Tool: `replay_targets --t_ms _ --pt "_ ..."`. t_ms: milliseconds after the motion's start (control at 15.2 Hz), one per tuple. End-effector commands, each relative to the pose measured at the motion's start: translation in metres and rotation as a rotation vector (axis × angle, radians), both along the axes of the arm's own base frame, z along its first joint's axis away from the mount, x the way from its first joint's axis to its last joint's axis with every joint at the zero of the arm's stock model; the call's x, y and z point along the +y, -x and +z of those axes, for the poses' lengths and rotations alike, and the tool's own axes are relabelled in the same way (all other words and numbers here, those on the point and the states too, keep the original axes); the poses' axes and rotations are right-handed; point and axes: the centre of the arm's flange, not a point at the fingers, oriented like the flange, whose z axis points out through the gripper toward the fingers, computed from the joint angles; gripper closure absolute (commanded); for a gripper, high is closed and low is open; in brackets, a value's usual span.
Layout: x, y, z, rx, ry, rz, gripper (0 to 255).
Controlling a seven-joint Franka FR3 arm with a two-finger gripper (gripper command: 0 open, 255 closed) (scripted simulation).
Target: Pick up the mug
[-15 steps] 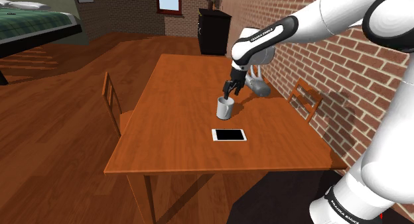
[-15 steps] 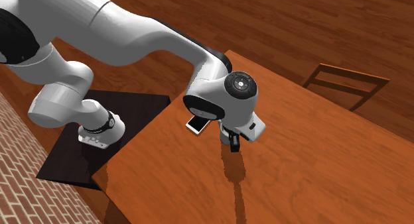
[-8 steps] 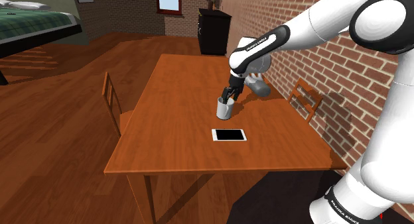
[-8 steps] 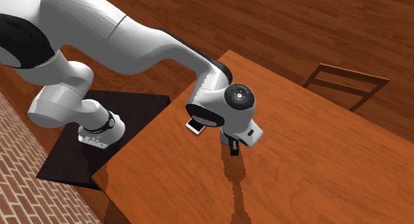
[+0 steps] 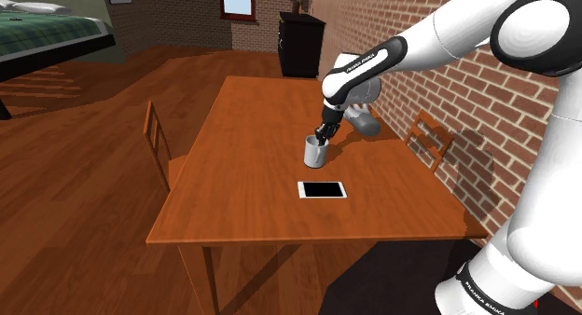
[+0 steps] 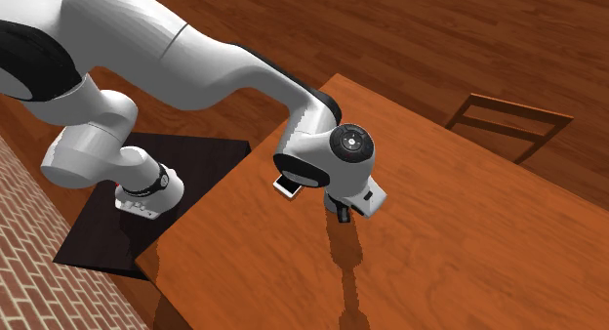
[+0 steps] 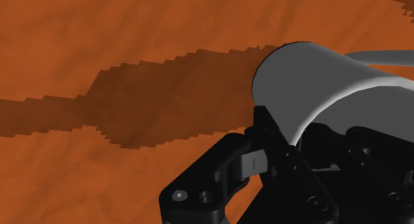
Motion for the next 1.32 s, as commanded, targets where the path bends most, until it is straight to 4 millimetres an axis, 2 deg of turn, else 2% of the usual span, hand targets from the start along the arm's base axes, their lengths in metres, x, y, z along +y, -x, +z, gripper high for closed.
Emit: replay_targets --t_ms 0,132,1122,1254 --pt "0.000 0.000 0.000 0.000 0.000 0.000 255" --pt "0.000 0.000 -0.001 0.000 0.000 0.000 255" --pt "0.000 0.000 0.079 0.000 0.000 0.000 255" --pt "0.000 0.000 0.079 0.000 0.000 0.000 255"
